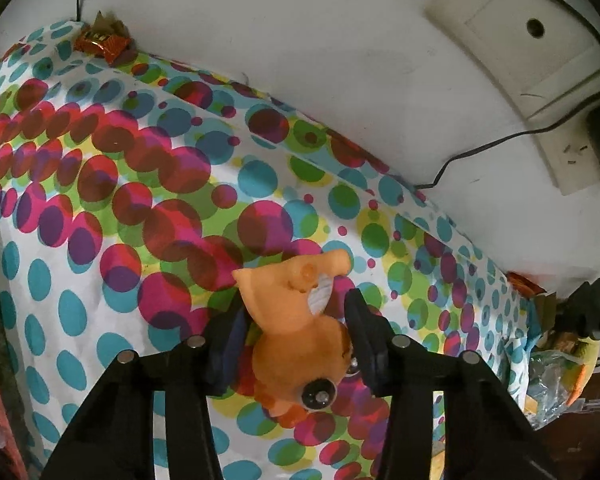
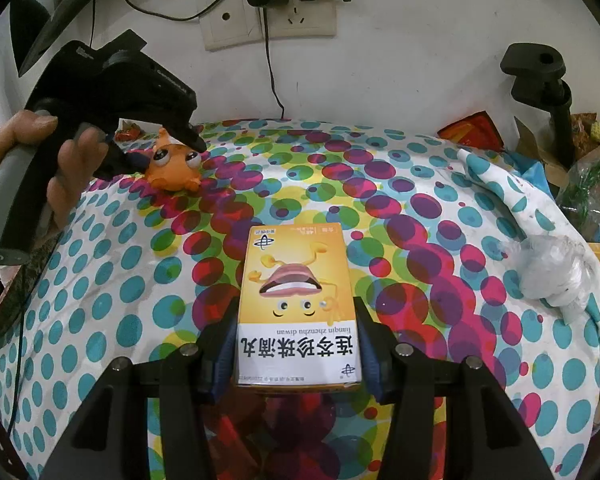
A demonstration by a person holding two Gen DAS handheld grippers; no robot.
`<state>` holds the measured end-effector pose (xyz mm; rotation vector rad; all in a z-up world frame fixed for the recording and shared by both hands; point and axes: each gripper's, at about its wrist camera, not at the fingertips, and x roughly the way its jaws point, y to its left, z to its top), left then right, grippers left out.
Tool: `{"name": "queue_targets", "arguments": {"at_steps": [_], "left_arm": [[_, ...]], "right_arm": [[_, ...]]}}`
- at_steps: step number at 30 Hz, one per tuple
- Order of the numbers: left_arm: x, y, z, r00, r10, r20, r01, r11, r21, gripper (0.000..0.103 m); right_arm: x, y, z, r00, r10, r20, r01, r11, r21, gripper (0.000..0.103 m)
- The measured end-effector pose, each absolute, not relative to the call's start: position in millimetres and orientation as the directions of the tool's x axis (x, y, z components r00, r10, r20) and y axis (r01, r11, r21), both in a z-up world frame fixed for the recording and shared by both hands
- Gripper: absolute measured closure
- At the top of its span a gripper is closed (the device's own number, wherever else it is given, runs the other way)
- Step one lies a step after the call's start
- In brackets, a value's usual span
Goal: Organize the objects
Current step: 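Grasp the orange toy with the left tool while the right tool holds the yellow box, then carry the orange toy with the left tool onto the red tray and release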
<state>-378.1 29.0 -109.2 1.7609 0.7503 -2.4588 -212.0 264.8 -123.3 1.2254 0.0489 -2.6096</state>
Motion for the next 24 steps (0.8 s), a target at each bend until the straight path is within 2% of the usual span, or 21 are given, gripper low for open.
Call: {"name": "queue_targets", "arguments": {"at_steps": [2,4,11,24], "left_arm": [[-376.7,29.5,-108.4,-0.367,0.252,-0.895,0.276,-0.89,-0.363,0.061],[-374.2,32.8,-104.1,-0.379,0.243,-0.893,0.24,-0.906,-0.349,0.069],[-362.8,39.5,-90.0,-0.413,0.192,-0.89,0.14,-0.953,-0.27,0.07],[-307.3,27.2,-55.5,-0.493,0.114,-0.863,0.055,-0.985,-0.161,0.07]], "right_arm": [[-212.2,264.7,-123.5,-0.614,-0.21,-0.761,0.237,-0.969,0.076,0.051],[-212.5,264.5,-123.9,-0.611,-0.21,-0.763,0.238,-0.968,0.076,0.05],[-211.9,264.3,-123.9,-0.608,-0.208,-0.766,0.238,-0.968,0.075,0.05],[-212.1,262.9,-122.6,-0.609,-0.197,-0.768,0.236,-0.97,0.062,0.05]]}}
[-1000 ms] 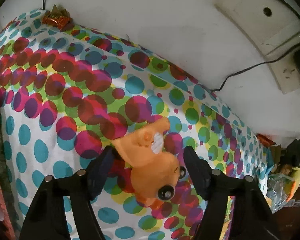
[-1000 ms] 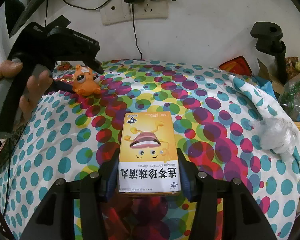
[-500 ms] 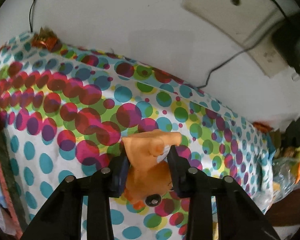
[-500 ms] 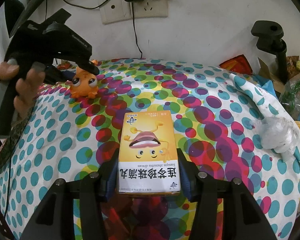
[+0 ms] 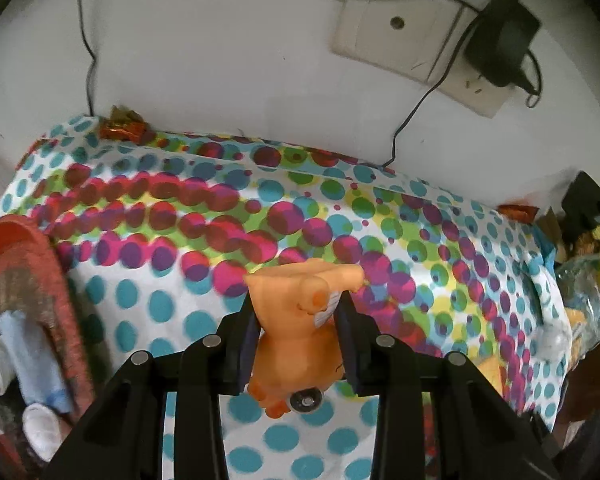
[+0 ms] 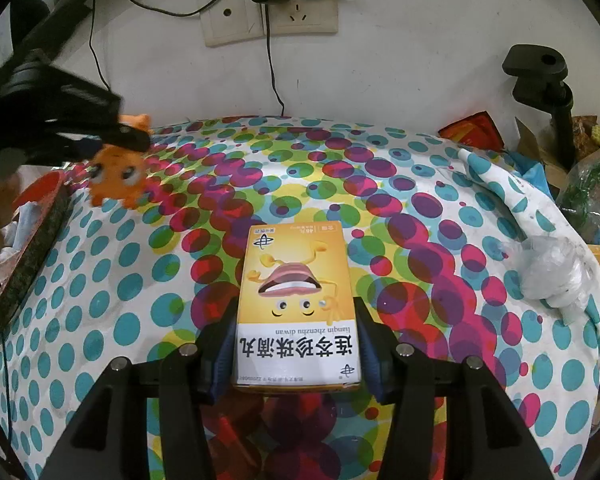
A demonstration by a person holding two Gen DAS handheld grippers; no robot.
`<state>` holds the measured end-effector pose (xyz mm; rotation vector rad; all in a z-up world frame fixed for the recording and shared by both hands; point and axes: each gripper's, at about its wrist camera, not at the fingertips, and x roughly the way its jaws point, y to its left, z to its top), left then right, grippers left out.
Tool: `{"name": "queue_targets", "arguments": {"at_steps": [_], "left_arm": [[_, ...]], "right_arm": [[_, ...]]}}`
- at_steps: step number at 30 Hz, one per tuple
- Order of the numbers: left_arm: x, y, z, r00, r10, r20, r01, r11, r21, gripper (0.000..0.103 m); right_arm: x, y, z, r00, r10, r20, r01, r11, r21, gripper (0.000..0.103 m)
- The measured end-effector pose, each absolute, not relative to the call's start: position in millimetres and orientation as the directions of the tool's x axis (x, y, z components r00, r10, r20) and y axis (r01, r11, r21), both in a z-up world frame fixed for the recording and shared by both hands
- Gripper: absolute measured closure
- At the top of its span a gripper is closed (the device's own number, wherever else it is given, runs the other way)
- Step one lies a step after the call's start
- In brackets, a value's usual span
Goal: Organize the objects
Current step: 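Carry the orange toy with the left tool onto the red tray and release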
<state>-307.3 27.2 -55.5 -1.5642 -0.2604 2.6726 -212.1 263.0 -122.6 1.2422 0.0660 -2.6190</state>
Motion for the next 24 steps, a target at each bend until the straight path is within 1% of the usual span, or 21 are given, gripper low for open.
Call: {"name": "queue_targets", "arguments": {"at_steps": [4,12,24], "left_arm": [[-288.2,20.4,-44.8,-0.523,0.074,-0.849,0.044,-0.993,-0.114,0.07],[-247.0,-1.9,-29.4,-0.538,0.035,-0.842,0.029,-0.998,-0.06,0.07],[-185.1,-22.8,-12.9,-0.57,0.004,-0.822,-0.01,-1.0,0.002,0.07]], "right_arm": [[-212.8,262.8,-122.1,-0.609,-0.194,-0.769,0.235,-0.97,0.058,0.05],[-213.1,263.6,-121.0,-0.609,-0.194,-0.769,0.236,-0.97,0.059,0.05],[-212.7,262.1,-120.5,-0.61,-0.19,-0.769,0.235,-0.97,0.054,0.051]]}}
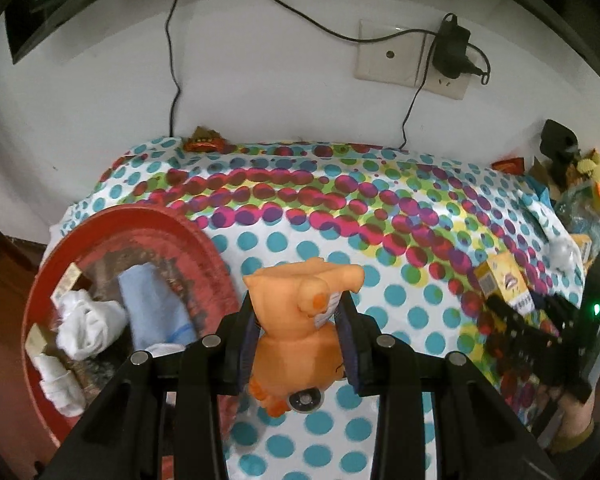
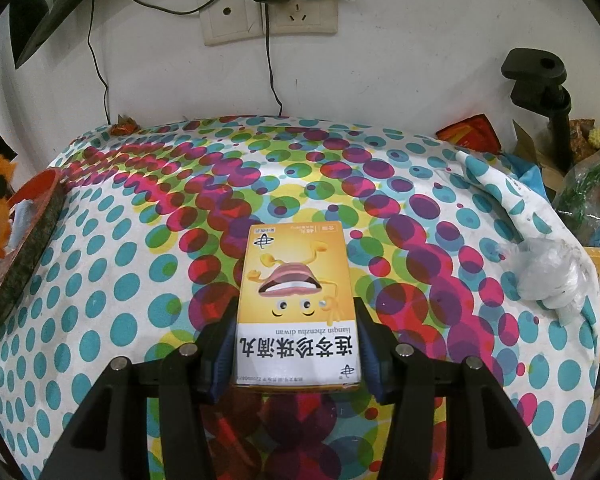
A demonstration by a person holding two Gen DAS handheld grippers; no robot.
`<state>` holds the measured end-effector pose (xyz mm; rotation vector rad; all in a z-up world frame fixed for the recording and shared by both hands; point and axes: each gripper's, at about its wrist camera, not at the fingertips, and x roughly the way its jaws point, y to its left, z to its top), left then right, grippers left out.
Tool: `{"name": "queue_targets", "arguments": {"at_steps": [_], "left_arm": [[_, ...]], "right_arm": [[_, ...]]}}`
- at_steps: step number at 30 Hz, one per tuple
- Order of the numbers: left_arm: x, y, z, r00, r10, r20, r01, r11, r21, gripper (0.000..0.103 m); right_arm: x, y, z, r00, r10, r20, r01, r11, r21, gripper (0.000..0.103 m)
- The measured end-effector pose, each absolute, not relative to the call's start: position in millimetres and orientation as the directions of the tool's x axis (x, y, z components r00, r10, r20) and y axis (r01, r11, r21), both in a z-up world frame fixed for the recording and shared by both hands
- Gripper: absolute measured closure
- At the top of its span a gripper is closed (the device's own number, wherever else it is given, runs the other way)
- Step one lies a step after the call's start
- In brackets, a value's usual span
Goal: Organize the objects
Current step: 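Carry the orange toy with the left tool onto the red tray and release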
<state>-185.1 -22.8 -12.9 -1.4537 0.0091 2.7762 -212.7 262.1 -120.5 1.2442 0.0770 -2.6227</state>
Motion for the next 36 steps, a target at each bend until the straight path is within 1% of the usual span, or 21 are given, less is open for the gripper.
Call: {"name": "queue_targets", "arguments": {"at_steps": [5,11,18,23,29,36], "left_arm": [[-165.9,-42.4,-7.3,-0.586,-0.038,-0.809,0.001,-0.999,0.046,0.069],[-148.5,-76.3,-4.2,-0.586,-0.045,-0.809,0.037,-0.999,0.029,0.069],[-134.6,-120.0,5.4,-0.591,-0.087,-0.802,0.109,-0.994,0.027,0.069],[-127.8,-150.5,8.6,-0.591,-0.137,-0.795,0.165,-0.985,0.047,0.069],[-125.0,-183.8,0.3,-0.573,-0.184,-0.799,0.222,-0.973,0.064,0.069],[-121.1,-213.8,-23.1,-0.532,-0.193,-0.825,0.273,-0.961,0.049,0.069]], "right_arm": [[-213.7,263.9,-120.8,-0.612,-0.184,-0.769,0.234,-0.971,0.046,0.051],[-213.3,263.8,-120.7,-0.614,-0.178,-0.769,0.232,-0.972,0.04,0.051],[-213.3,263.5,-120.7,-0.613,-0.179,-0.769,0.232,-0.972,0.041,0.051],[-213.4,263.1,-120.5,-0.614,-0.178,-0.769,0.232,-0.972,0.04,0.051],[-214.0,261.7,-121.1,-0.613,-0.167,-0.772,0.23,-0.973,0.027,0.051],[-213.4,261.3,-120.7,-0.614,-0.166,-0.772,0.23,-0.973,0.026,0.051]]}}
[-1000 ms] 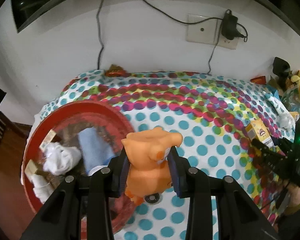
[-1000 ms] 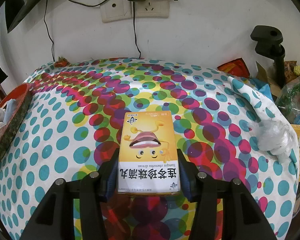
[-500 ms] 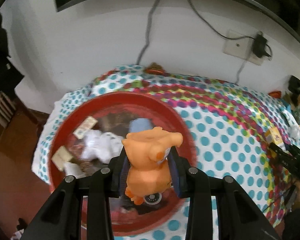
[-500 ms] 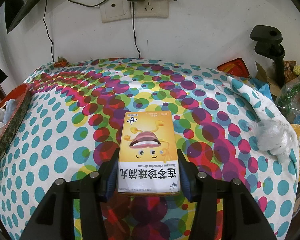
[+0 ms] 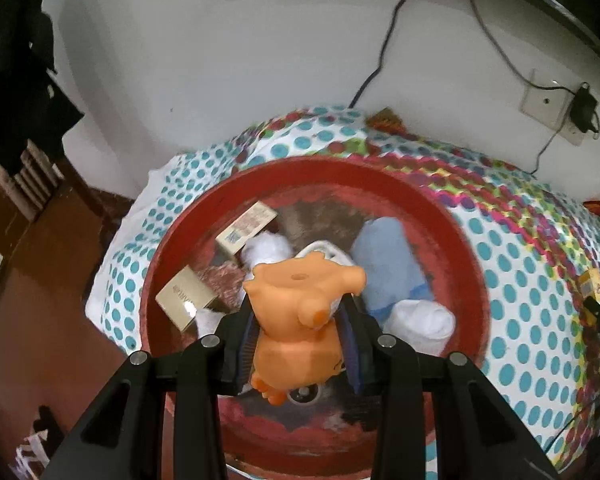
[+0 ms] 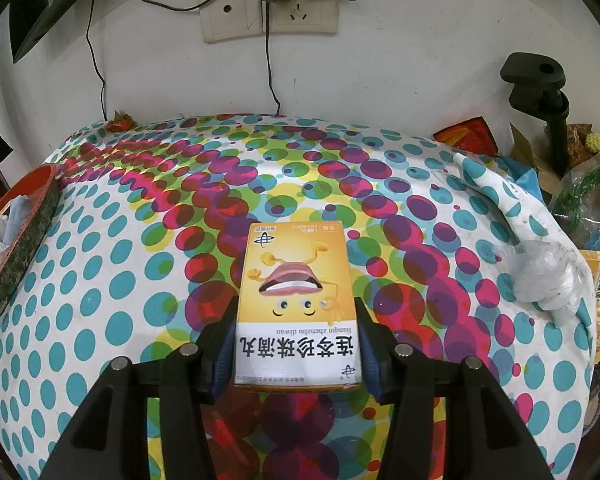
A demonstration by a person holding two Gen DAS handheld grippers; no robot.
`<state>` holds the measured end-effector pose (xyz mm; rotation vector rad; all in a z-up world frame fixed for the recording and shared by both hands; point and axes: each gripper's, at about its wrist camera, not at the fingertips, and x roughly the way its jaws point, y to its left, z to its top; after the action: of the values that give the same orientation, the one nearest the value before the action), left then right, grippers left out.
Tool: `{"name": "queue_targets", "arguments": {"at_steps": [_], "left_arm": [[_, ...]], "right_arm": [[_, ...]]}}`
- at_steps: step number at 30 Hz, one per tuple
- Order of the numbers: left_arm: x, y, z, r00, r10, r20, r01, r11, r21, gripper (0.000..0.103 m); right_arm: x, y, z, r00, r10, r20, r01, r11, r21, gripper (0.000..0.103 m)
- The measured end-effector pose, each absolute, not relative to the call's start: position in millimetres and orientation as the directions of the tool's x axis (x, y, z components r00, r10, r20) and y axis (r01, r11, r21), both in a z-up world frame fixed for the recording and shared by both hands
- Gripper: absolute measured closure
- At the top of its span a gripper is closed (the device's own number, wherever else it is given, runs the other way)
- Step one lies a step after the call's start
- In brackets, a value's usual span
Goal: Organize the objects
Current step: 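Carry the orange toy with the left tool onto the red tray and release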
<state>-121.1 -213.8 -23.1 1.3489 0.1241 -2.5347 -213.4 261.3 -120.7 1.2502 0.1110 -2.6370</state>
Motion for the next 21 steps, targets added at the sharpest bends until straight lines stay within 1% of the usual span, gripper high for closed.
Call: {"name": "queue_targets", "arguments": {"at_steps": [3,10,18,21], "left_arm": [[-120.6,-224.3,-33.0,-0.513,-0.172,-0.841,0.29,-0.957,0.019,0.069],[-120.3,-234.1,-52.8,-0.492,-0.162,-0.856,0.304,-0.953,0.006,0.069],[-118.9,-239.2,-61.6,-0.507,-0.166,-0.846,0.312,-0.95,0.0,0.069],[-118.8,-239.0,-62.5,-0.517,-0.172,-0.838,0.307,-0.952,0.006,0.067]], "right_arm": [[-213.6,261.5,-120.6,-0.614,-0.163,-0.772,0.23,-0.973,0.023,0.051],[-213.5,258.0,-120.8,-0.616,-0.146,-0.774,0.228,-0.974,0.002,0.051],[-212.0,255.8,-120.5,-0.622,-0.129,-0.772,0.226,-0.974,-0.02,0.052],[-211.5,254.6,-120.4,-0.624,-0.121,-0.772,0.225,-0.974,-0.029,0.052]]}}
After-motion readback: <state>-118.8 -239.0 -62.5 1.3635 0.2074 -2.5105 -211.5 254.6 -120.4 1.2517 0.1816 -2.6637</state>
